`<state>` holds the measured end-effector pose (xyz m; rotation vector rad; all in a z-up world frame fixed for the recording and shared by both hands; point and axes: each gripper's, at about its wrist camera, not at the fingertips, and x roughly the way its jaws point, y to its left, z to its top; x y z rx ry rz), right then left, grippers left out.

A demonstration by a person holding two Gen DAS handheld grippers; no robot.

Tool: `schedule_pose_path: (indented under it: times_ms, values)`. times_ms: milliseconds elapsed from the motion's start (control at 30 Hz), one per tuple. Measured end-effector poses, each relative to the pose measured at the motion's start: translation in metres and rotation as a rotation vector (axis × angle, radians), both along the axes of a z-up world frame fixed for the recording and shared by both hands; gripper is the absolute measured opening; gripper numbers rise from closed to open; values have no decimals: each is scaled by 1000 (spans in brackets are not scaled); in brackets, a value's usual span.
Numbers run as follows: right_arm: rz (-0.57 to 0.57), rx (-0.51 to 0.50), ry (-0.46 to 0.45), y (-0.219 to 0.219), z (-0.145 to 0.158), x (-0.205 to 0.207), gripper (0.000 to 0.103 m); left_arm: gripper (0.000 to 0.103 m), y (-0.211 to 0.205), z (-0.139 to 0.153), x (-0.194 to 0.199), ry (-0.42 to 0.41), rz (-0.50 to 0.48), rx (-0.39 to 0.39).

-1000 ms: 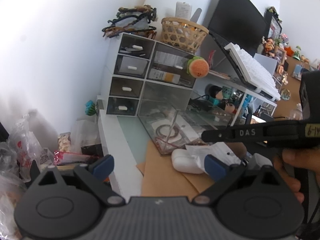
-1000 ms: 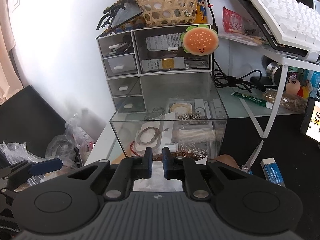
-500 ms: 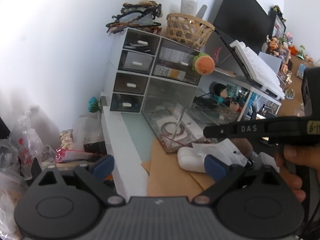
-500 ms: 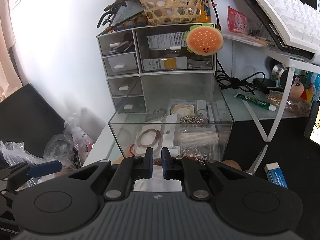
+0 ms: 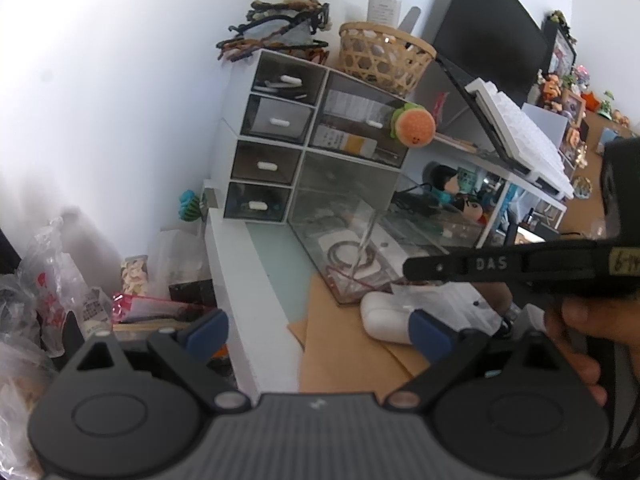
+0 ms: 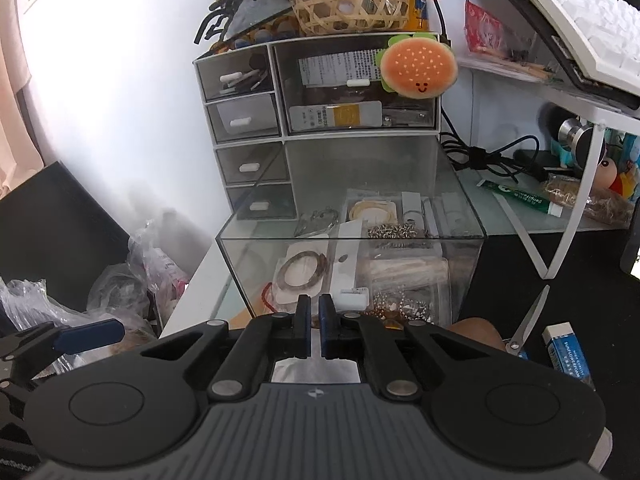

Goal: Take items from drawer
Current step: 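Move the empty right gripper back toward the open drawer, then lower the right gripper into the drawer toward the remaining items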

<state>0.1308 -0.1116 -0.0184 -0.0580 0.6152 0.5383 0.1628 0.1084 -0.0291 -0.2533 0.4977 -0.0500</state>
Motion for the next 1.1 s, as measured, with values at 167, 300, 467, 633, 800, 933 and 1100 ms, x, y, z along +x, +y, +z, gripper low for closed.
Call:
schedule_pose_path:
  times_ms: [167, 300, 467, 633, 800, 933, 1100]
  values:
    - [3, -18, -41, -2, 4, -9, 6, 98, -3, 0, 2, 1, -8, 2]
    - [-14, -73, -91, 0, 1, -16, 9, 98, -4, 0, 2, 0, -11, 3]
    - [-17, -70, -86, -2, 0, -16, 9, 98, -3, 0, 1, 0, -9, 4]
    - [-31, -69, -90, -2, 3, -14, 13, 98, -2, 0, 0, -3, -9, 4]
    - [-48, -74, -100, -2, 4, -15, 34, 98, -2, 0, -1, -2, -14, 4]
    - [-57, -79, -94, -3, 2, -12, 35, 98, -1, 2, -3, -2, -12, 1]
    - [-64, -67, -83, -1, -3, -6, 25, 98, -3, 0, 0, -3, -7, 0]
